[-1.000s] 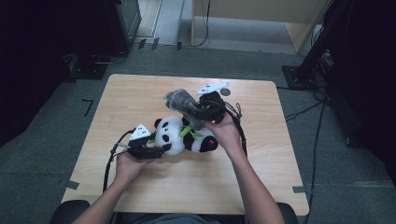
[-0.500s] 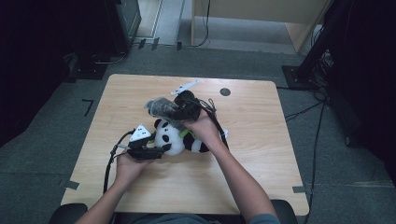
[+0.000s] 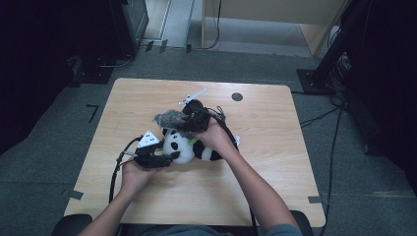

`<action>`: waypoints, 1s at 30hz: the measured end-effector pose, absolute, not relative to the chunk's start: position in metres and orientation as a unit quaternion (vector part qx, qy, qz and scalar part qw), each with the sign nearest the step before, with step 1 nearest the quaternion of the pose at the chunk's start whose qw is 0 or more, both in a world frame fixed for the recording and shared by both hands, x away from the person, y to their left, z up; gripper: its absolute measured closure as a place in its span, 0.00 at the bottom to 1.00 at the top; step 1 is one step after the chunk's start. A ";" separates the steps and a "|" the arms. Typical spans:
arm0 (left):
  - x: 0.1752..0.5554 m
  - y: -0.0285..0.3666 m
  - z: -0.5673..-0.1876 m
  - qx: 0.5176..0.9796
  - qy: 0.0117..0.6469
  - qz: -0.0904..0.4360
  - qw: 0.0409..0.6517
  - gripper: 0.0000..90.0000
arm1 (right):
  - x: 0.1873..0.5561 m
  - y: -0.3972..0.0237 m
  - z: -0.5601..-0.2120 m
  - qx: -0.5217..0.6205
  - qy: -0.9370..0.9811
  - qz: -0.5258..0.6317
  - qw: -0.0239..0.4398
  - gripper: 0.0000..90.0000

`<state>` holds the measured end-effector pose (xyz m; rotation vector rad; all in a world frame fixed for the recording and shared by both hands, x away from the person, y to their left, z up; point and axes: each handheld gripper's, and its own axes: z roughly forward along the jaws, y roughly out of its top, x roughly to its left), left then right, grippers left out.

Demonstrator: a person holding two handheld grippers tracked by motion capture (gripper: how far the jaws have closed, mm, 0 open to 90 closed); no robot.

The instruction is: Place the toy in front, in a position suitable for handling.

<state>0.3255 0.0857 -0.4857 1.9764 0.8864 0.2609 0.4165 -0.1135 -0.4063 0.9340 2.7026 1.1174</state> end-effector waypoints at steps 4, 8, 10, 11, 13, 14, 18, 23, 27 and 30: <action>0.326 0.086 -0.486 0.803 0.362 0.104 0.462 0.35 | 0.420 -0.117 -0.407 0.313 0.876 0.364 0.031 0.78; 0.326 0.086 -0.486 0.802 0.364 0.104 0.463 0.35 | 0.427 -0.124 -0.406 0.334 0.874 0.350 0.041 0.78; 0.326 0.086 -0.486 0.801 0.363 0.104 0.465 0.35 | 0.431 -0.130 -0.407 0.345 0.872 0.346 0.039 0.79; 0.326 0.086 -0.485 0.801 0.363 0.104 0.464 0.35 | 0.433 -0.133 -0.407 0.348 0.871 0.346 0.036 0.80; 0.326 0.086 -0.485 0.801 0.362 0.104 0.465 0.36 | 0.435 -0.135 -0.407 0.347 0.872 0.342 0.039 0.80; 0.326 0.086 -0.485 0.801 0.362 0.104 0.465 0.36 | 0.435 -0.136 -0.406 0.346 0.875 0.337 0.044 0.80; 0.326 0.085 -0.485 0.803 0.359 0.107 0.465 0.36 | 0.438 -0.141 -0.401 0.352 0.876 0.324 0.061 0.81; 0.326 0.086 -0.486 0.803 0.357 0.107 0.464 0.36 | 0.439 -0.151 -0.393 0.366 0.868 0.327 0.081 0.81; 0.326 0.086 -0.486 0.804 0.356 0.107 0.464 0.36 | 0.443 -0.163 -0.388 0.383 0.858 0.329 0.090 0.82; 0.325 0.086 -0.486 0.804 0.355 0.108 0.465 0.36 | 0.444 -0.171 -0.384 0.389 0.857 0.321 0.106 0.82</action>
